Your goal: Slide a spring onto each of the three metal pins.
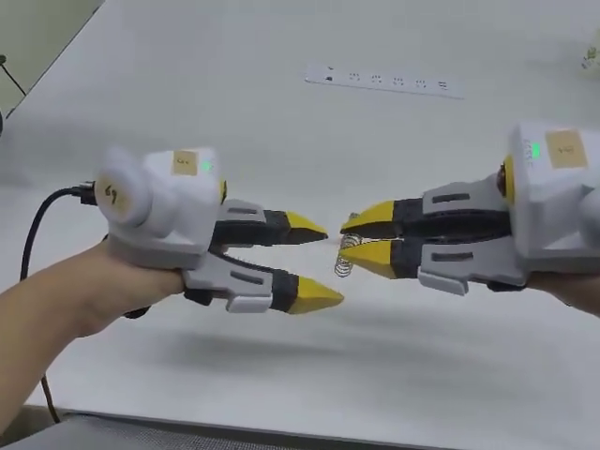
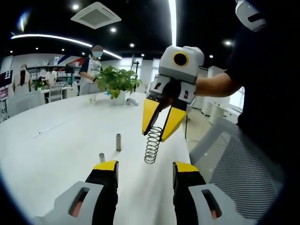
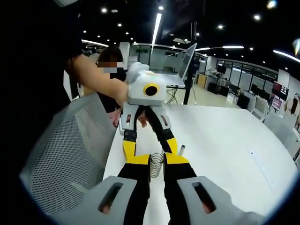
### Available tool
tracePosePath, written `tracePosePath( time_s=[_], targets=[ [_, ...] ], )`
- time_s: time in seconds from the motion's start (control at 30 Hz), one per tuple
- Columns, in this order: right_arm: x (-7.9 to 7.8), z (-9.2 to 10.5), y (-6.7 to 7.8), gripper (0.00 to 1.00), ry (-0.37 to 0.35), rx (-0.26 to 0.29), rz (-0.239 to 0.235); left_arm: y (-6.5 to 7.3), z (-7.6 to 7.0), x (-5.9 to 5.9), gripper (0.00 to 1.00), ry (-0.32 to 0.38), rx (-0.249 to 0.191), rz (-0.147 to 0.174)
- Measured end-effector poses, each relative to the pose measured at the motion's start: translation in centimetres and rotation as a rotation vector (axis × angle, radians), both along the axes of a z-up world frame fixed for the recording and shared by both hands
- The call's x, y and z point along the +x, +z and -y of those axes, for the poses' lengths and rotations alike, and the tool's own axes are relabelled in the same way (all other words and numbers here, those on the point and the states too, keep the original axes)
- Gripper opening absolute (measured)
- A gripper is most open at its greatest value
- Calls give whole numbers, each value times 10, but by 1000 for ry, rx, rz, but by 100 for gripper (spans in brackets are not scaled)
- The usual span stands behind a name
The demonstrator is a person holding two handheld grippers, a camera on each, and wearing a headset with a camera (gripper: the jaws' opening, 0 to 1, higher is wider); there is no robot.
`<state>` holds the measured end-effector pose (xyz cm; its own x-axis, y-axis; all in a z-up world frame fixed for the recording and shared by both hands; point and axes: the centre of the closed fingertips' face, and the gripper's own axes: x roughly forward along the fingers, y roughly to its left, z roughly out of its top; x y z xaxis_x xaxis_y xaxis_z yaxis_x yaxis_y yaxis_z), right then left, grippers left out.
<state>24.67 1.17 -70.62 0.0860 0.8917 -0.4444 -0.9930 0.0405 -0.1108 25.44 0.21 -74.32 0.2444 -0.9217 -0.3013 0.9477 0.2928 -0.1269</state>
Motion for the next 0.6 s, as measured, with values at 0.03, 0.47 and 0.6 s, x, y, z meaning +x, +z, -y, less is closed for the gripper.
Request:
tracePosePath(
  time_s=[0.03,0.47,0.6],
  targets=[
    [0,-1,0,7,0,-1,0,0,-1,1,43,7,-2,0],
    [4,0,-4,7,3,-29,26,-4,-18,2,63,73,15,-3],
    [7,3,-5,7,0,-39,33,-5,-31,8,76,134,22,8]
  ],
)
